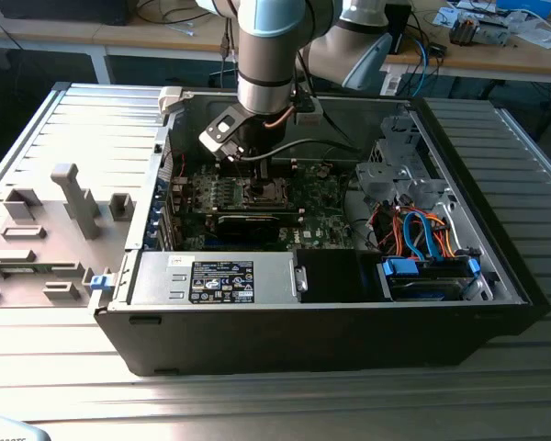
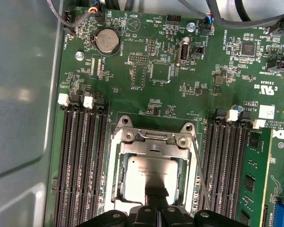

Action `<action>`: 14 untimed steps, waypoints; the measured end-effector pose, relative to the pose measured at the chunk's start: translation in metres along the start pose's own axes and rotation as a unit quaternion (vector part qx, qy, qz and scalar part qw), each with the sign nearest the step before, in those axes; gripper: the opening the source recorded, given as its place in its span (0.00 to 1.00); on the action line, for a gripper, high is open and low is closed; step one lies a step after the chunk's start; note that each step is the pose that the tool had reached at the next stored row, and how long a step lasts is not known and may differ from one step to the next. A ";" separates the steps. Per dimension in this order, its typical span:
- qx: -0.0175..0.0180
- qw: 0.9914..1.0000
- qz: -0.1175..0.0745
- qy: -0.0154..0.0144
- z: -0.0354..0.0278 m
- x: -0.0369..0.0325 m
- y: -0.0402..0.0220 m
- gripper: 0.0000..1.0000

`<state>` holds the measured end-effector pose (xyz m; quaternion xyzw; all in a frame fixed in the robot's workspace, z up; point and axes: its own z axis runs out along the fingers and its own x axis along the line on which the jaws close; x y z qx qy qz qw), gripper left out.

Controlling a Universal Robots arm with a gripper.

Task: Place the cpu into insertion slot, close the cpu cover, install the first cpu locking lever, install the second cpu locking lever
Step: 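Close the cpu cover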

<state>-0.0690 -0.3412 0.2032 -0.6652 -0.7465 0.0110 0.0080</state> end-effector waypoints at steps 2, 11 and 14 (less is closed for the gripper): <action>0.000 1.000 0.000 0.000 -0.0010 -0.0005 0.0015 0.11; -0.001 1.000 -0.001 0.000 -0.0090 -0.0002 -0.0012 0.11; -0.001 1.000 -0.001 0.000 -0.0083 0.0001 -0.0043 0.11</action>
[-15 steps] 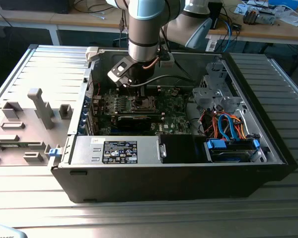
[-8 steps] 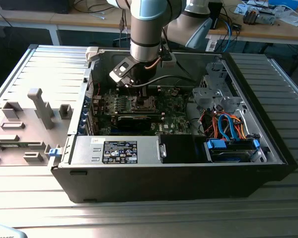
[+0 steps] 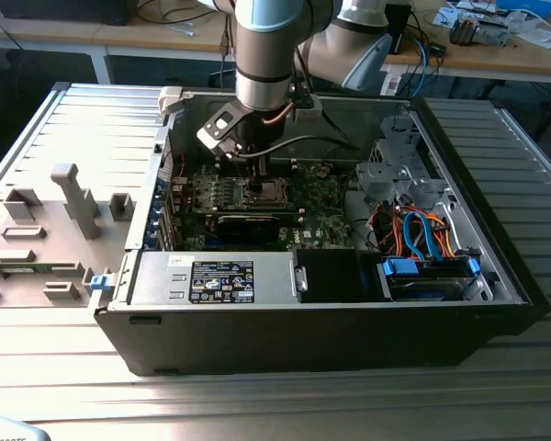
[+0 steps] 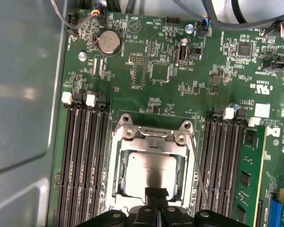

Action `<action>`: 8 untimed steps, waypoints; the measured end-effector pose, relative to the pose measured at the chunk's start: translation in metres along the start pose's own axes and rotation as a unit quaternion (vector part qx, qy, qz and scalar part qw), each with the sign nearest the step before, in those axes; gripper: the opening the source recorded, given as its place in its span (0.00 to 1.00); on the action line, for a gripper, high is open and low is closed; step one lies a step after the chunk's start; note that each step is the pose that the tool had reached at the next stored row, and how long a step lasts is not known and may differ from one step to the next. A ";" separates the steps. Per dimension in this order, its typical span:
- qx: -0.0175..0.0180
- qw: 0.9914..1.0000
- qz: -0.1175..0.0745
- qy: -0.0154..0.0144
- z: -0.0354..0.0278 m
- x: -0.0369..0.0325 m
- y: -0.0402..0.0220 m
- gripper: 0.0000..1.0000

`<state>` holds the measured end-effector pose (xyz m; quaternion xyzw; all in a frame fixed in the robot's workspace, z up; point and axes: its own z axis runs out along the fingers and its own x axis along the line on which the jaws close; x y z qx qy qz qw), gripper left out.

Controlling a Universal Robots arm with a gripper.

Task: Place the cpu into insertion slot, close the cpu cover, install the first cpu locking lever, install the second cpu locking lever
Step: 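Close the cpu cover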

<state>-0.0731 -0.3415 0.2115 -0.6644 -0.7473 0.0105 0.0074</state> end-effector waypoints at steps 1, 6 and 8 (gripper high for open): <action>0.000 1.000 0.000 0.000 0.0004 0.0000 -0.0002 0.11; 0.000 1.000 -0.002 0.000 0.0029 0.0000 -0.0004 0.11; 0.000 1.000 -0.003 0.000 0.0050 0.0001 -0.0003 0.11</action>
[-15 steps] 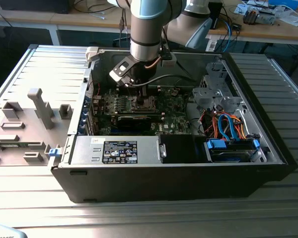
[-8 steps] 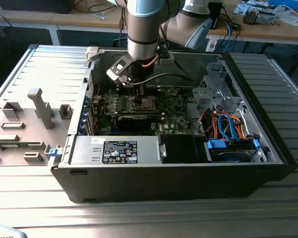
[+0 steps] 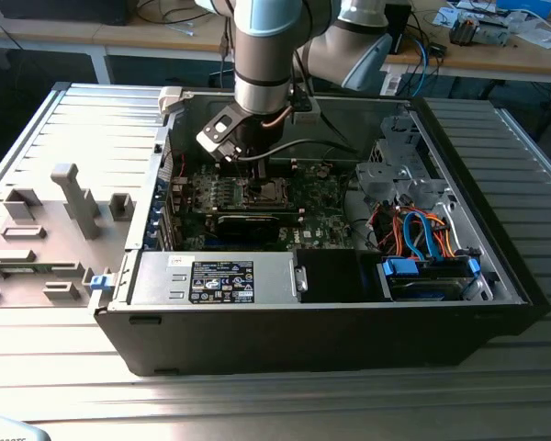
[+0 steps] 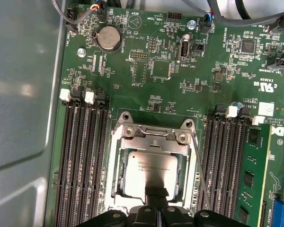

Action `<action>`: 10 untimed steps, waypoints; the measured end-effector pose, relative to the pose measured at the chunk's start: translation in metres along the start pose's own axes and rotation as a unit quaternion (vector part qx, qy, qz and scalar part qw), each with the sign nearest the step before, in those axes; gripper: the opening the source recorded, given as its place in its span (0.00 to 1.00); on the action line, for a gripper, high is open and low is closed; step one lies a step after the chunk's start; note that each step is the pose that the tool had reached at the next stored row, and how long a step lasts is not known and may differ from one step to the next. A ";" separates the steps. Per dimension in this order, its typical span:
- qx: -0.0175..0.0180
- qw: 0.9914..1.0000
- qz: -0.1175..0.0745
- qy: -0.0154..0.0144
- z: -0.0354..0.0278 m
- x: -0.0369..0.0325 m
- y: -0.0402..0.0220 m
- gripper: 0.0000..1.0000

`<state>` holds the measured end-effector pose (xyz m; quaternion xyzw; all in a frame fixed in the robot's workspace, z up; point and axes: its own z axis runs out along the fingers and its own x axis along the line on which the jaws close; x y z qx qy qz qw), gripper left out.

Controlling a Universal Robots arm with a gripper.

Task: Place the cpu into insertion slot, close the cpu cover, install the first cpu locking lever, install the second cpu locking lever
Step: 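Close the cpu cover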

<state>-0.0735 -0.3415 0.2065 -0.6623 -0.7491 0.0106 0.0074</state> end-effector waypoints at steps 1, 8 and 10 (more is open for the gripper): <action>0.000 1.000 0.000 0.000 0.0009 -0.0001 0.0000 0.11; 0.001 1.000 -0.004 0.000 -0.0031 -0.0004 0.0029 0.11; 0.003 1.000 -0.004 0.000 -0.0046 -0.0012 0.0097 0.11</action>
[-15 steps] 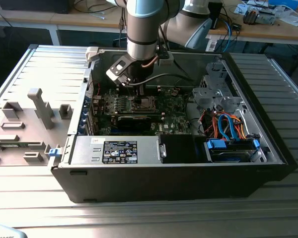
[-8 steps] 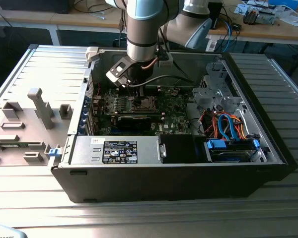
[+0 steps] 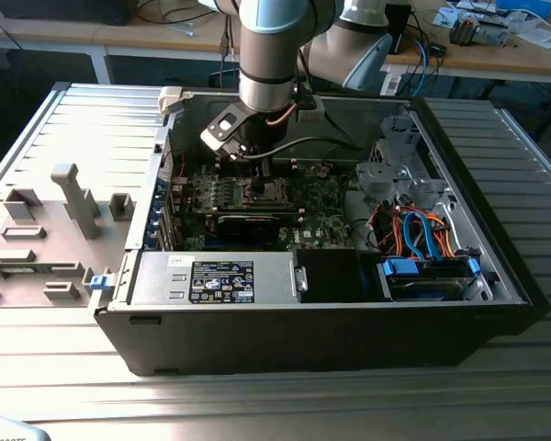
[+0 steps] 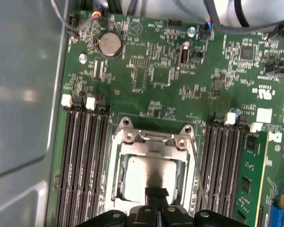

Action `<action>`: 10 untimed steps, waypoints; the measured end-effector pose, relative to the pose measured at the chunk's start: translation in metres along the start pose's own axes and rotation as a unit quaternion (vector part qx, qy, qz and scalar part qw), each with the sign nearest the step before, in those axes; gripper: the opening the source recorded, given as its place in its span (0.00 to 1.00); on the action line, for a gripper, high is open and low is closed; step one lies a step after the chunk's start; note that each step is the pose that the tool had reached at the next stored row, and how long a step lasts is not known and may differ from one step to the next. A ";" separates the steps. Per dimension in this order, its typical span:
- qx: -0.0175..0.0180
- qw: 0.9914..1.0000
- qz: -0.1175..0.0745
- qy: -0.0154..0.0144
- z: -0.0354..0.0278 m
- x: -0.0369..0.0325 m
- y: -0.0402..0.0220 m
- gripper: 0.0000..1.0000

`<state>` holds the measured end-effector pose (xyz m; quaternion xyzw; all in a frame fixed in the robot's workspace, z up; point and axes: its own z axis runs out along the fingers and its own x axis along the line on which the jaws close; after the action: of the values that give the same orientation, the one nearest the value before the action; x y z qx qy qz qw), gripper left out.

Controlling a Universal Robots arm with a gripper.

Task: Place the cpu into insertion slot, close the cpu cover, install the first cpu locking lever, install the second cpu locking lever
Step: 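Close the cpu cover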

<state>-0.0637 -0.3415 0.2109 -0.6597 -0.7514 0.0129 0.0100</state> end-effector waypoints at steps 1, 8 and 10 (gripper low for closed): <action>0.001 1.000 0.000 0.000 -0.0002 -0.0003 0.0022 0.11; 0.008 1.000 0.000 0.001 -0.0098 -0.0020 0.0147 0.11; 0.009 1.000 0.000 0.001 -0.0133 -0.0022 0.0164 0.11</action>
<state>-0.0467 -0.3415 0.2237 -0.6595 -0.7513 0.0190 0.0170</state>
